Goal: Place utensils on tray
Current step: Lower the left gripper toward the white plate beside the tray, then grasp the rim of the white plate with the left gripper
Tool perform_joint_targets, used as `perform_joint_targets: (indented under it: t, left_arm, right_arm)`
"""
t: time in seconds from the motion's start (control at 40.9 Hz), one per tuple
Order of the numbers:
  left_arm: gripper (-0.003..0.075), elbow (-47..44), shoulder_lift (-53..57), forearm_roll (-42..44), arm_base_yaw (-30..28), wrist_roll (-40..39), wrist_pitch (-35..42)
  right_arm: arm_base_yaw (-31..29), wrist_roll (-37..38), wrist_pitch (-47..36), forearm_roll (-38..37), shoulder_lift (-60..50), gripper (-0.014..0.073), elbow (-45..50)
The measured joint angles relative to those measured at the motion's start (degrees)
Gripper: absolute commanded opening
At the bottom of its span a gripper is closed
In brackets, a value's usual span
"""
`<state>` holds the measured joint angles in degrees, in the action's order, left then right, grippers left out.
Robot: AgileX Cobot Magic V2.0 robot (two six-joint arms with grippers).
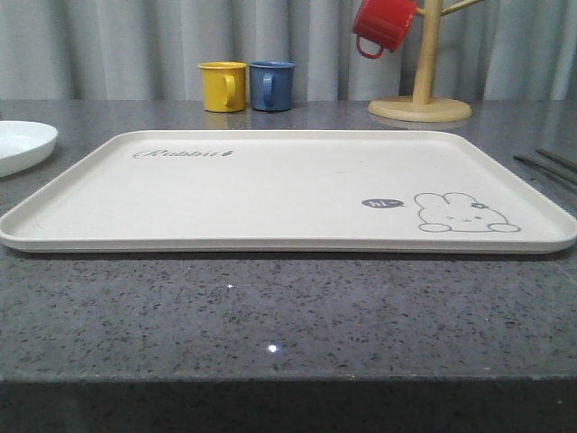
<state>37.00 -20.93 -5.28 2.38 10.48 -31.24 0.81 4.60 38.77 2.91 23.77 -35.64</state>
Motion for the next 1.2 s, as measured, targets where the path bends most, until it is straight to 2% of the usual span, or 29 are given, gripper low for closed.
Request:
perform_joint_targets:
  t: [0.392,0.49,0.539,0.563,0.612,0.661,0.71,0.832,0.881,1.053,1.199]
  left_arm:
    - [-0.0018,-0.1,-3.8,0.0,0.0,0.0,-3.6]
    - [-0.0017,-0.1,-3.8,0.0,0.0,0.0,-3.7]
    - [-0.0015,-0.1,-3.8,0.0,0.0,0.0,-3.7]
    - [-0.0009,-0.1,-3.8,0.0,0.0,0.0,-3.7]
    - [0.0025,-0.1,-3.8,0.0,0.0,0.0,-3.8]
    - [0.009,-0.1,-3.8,0.0,0.0,0.0,-4.0]
    - [0.0197,-0.1,-3.8,0.0,0.0,0.0,-4.2]
    - [0.044,-0.1,-3.8,0.4,0.0,0.0,-4.5]
    - [0.0492,-0.1,-3.8,0.6,0.0,0.0,-4.6]
    - [0.0492,-0.1,-5.4,2.3,0.0,0.0,-7.7]
    - [0.0492,1.5,-11.7,3.7,0.0,0.0,-12.8]
  right_arm:
    - [0.0,0.0,1.4,0.0,9.0,-0.0048,-0.1]
    - [0.0,0.0,2.5,0.0,10.1,0.0077,-0.1]
    - [0.0,0.0,3.0,0.0,10.6,0.0198,-0.1]
    - [0.0,0.0,3.2,0.0,10.9,0.023,-0.1]
    - [0.0,0.0,3.3,0.0,11.2,0.0354,-0.1]
    - [0.0,0.0,3.4,-0.1,11.2,0.0434,-0.1]
    - [0.0,0.0,3.4,-0.2,11.3,0.0478,-0.1]
    - [0.0,0.0,3.5,-0.5,11.3,0.0489,-0.1]
    - [0.0,0.0,3.5,-0.5,11.3,0.0489,-0.1]
    - [0.0,0.0,3.6,-0.5,11.3,0.0489,-0.1]
    - [0.0,0.0,3.7,-0.5,11.3,0.0489,-0.1]
